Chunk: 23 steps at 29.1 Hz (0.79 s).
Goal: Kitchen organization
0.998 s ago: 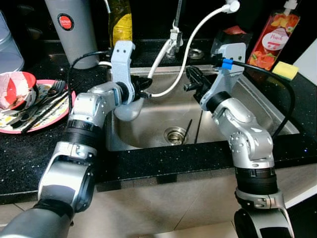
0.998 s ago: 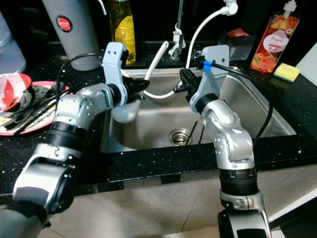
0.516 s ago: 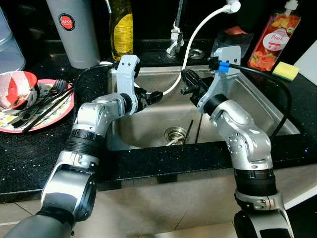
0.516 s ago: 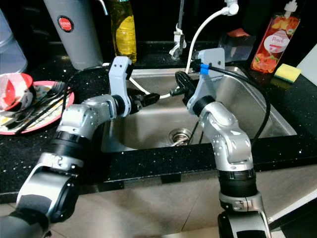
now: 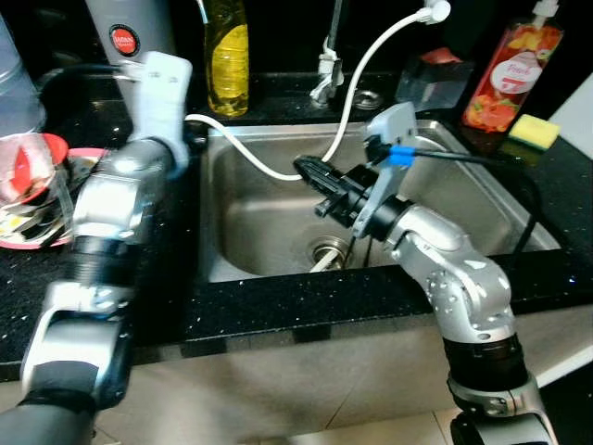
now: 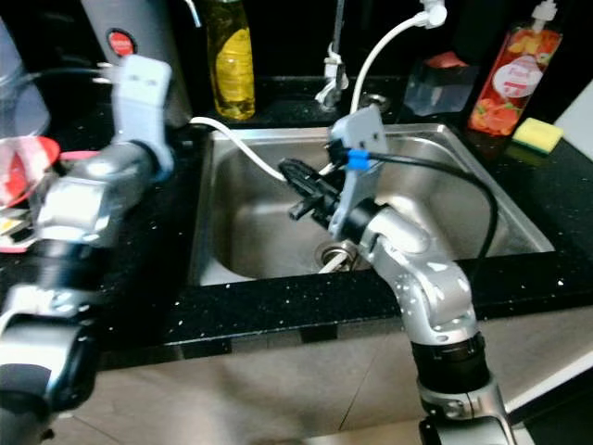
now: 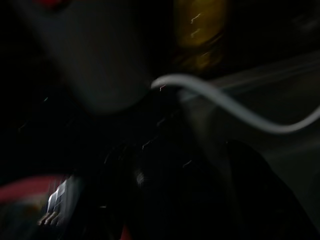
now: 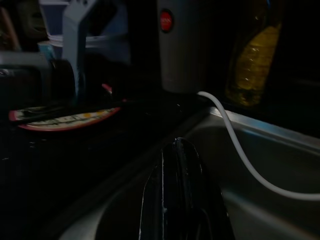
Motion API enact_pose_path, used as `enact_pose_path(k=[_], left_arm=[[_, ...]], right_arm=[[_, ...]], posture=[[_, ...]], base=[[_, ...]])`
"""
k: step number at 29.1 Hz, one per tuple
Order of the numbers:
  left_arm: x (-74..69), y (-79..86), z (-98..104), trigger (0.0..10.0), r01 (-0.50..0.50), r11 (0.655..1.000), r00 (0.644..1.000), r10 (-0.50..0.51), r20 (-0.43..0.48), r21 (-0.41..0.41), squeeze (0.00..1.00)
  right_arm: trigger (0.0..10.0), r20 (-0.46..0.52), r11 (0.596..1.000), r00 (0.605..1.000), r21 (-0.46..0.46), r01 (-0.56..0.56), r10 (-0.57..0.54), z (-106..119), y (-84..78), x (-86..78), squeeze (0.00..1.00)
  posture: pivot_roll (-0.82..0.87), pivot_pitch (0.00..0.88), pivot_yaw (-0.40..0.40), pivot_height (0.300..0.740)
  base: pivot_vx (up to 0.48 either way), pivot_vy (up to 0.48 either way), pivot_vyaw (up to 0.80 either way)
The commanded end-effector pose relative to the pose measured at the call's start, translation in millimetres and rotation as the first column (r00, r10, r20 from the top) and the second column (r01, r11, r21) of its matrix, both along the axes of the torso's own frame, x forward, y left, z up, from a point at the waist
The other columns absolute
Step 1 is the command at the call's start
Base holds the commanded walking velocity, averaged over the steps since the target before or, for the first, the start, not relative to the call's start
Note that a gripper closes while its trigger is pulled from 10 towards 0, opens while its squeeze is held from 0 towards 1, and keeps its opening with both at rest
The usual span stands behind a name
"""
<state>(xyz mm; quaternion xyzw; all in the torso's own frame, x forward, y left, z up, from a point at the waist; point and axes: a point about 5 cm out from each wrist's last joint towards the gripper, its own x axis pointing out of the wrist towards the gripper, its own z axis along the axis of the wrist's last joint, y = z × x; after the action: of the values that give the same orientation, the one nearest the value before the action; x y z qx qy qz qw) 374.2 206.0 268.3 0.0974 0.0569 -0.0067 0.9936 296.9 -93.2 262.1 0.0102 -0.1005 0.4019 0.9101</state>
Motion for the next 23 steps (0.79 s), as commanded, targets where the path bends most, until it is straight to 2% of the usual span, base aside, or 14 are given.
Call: enact_pose_path(k=[1,2,3,4,7,13,17,20,23], left_arm=[[-8.1,13.9,-6,10.0,-0.026,0.999,0.998,0.028,-0.048,0.025,0.0],[-8.1,13.9,-6,10.0,-0.026,0.999,0.998,0.028,-0.048,0.025,0.0],[-19.4,25.3,-16,10.0,-0.025,0.999,0.993,0.021,-0.12,-0.038,0.0],[-19.4,25.3,-16,10.0,-0.025,0.999,0.993,0.021,-0.12,-0.038,0.0],[-29.7,22.2,-28,10.0,0.015,0.993,0.981,-0.037,-0.193,-0.115,0.0],[-42.4,38.4,-26,10.0,-0.047,0.994,0.974,0.024,-0.224,-0.097,0.0],[-48.4,41.9,-27,10.0,-0.055,0.992,0.97,0.027,-0.24,-0.113,0.0],[-54.3,45.4,-30,10.0,-0.071,0.995,0.967,0.053,-0.248,-0.064,0.0],[-55.0,46.8,-31,10.0,-0.076,0.995,0.966,0.058,-0.253,-0.064,0.0]], right_arm=[[10.0,0.007,0.998,0.998,0.003,-0.057,0.057,2,5.8,-6.8,0.0],[10.0,0.007,0.998,0.998,0.003,-0.057,0.057,2,5.8,-6.8,0.0],[10.0,0.009,0.998,0.998,0.007,-0.065,0.064,2,6.6,-8.1,0.0],[10.0,0.009,0.998,0.998,0.007,-0.065,0.064,2,6.6,-8.1,0.0],[10.0,0.007,0.998,0.998,0.008,-0.059,0.059,2,6.7,-6.7,0.0],[10.0,0.04,0.993,0.992,-0.002,-0.12,0.12,7,10.8,-11.0,0.0],[10.0,0.046,0.991,0.99,-0.001,-0.132,0.132,8,11.4,-12.4,0.0],[10.0,0.045,0.992,0.991,0.004,-0.127,0.127,8,12.3,-11.0,0.0],[10.0,0.045,0.992,0.991,0.007,-0.125,0.125,8,12.4,-10.3,0.0]], posture=[[0.09,0.053,-0.015,0.74],[0.09,0.053,-0.015,0.74],[0.1,0.053,-0.013,0.74],[0.1,0.053,-0.013,0.74],[0.1,0.053,-0.007,0.74],[0.11,0.048,-0.001,0.74],[0.11,0.048,-0.001,0.74],[0.12,0.047,-0.002,0.74],[0.12,0.047,-0.002,0.74]], base=[[0.0,0.0,0.0],[0.0,0.0,0.0],[0.0,0.0,0.0],[0.0,0.0,0.0],[0.0,0.0,0.0],[0.0,0.0,0.0],[0.0,0.0,0.0],[0.0,0.0,0.0],[0.0,0.0,0.0]])
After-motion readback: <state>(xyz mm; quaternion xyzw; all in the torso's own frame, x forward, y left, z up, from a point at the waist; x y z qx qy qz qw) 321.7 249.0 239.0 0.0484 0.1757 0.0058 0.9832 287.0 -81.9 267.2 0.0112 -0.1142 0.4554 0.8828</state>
